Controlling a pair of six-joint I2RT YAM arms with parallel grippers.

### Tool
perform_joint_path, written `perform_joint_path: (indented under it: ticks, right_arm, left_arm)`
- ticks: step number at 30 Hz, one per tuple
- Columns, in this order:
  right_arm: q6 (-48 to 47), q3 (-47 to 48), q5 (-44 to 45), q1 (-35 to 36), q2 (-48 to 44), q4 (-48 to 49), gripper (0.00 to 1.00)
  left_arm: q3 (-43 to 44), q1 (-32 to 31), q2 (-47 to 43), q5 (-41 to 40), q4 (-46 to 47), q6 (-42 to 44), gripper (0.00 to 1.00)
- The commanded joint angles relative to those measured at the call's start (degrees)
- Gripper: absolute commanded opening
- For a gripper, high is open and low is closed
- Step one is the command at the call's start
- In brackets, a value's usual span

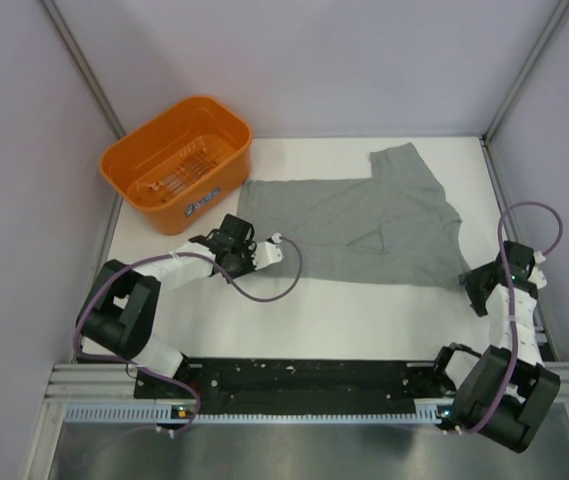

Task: Fold and stack the t-shirts
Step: Fold the flattened tshirt in 1/3 of the way

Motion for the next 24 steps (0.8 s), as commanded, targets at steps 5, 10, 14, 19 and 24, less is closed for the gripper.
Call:
perform_joint_path:
  ticks: [5,10,14,19,24]
  right_arm:
    - [8.05,-1.41,3.94,-0.49,4.76,8.24,0.50]
    - [8.32,-1.76,1.93,-0.49,10.82,13.60,0.38]
    - [7.70,-1.24,-1.33,-0.49,13.91,15.28,0.34]
    - [7.18,-1.24,-0.71,-0.57,14.17,15.63,0.01]
    - [5.25,0.78,-1.42,-2.94,13.56,15.46,0.00]
  left_arm:
    - [-0.38,-0.44,-1.32,1.26,-2.87,-1.46,0.00]
    - [-1.35,-0.53,-1.33,0.82,-2.69,-1.37,0.00]
    - [-1.44,-0.53,-1.33,0.56,-2.87,-1.63,0.00]
    - [-0.74,-0.53,-1.59,0.47,-3.48,-2.25,0.00]
    - [-1.08,-0.44,-2.29,-1.02,-5.15,-1.81,0.00]
